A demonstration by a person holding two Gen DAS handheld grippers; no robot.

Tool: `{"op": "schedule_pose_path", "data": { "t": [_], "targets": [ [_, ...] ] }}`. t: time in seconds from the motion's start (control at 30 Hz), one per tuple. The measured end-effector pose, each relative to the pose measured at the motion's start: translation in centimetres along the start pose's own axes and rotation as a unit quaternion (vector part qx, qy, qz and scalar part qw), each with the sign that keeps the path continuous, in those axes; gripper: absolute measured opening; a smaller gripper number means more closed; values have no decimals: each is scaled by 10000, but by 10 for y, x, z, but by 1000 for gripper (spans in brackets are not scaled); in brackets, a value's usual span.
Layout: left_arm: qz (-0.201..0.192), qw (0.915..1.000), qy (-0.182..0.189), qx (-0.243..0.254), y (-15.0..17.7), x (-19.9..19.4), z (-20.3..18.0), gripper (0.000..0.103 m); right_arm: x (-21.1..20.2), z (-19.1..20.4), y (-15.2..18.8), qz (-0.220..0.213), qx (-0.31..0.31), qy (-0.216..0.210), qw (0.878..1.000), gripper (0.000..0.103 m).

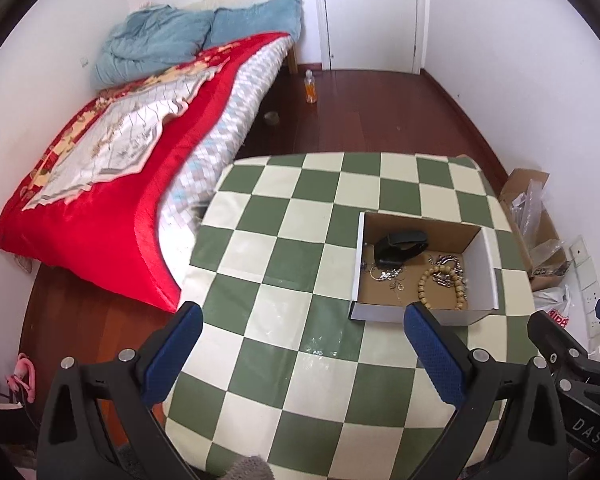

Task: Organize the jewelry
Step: 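Open both tools to drop the band and bracelet, then lift away, then lower the right tool to a small black ring and close on it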

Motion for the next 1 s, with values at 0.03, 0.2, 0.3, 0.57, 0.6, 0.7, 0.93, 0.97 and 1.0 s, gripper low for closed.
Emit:
{"op": "schedule_pose_path", "data": {
  "t": [0.03, 0.2, 0.3, 0.57, 0.6, 0.7, 0.93, 0.97, 1.0],
  "targets": [
    [-49, 10000, -4, 6, 2, -7, 1, 103, -8, 1, 2, -66, -12, -25, 10000, 103],
    [-263, 9996, -96, 5, 10, -38, 5, 103, -45, 2, 11, -321, -3, -170, 9993, 103],
    [-345, 9993, -137, -109, 19, -51, 10, 103, -65, 3, 17, -441, 12, -257, 9987, 103],
    [-193, 9994, -278, -23, 54, -40, 2, 103, -68, -19, 42, -191, 316, -397, 9985, 103],
    [-119, 9995, -292, 17, 59, -34, 0, 103, -61, -25, 48, -75, 387, -389, 9985, 103],
    [179, 9992, -332, 126, 76, -10, -11, 103, -31, -42, 66, 348, 580, -352, 9971, 103],
    [855, 9930, -580, 565, 111, 55, -38, 103, 55, -70, 117, 1364, 878, -457, 9857, 71],
    [929, 9916, -614, 661, 116, 64, -43, 103, 66, -71, 124, 1444, 860, -453, 9847, 65],
    [969, 9907, -639, 703, 119, 68, -44, 103, 74, -71, 129, 1485, 828, -441, 9845, 64]
  ]
}}
Point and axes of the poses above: each gripper's, at about its wrist camera, not at the fingertips, and x roughly the way its jaws point, z to its left, y to its underside, the point moved 1 cm from there along x, roughly the way its jaws point, and after that the axes turned 7 degrees about x, right-handed, at the moved point
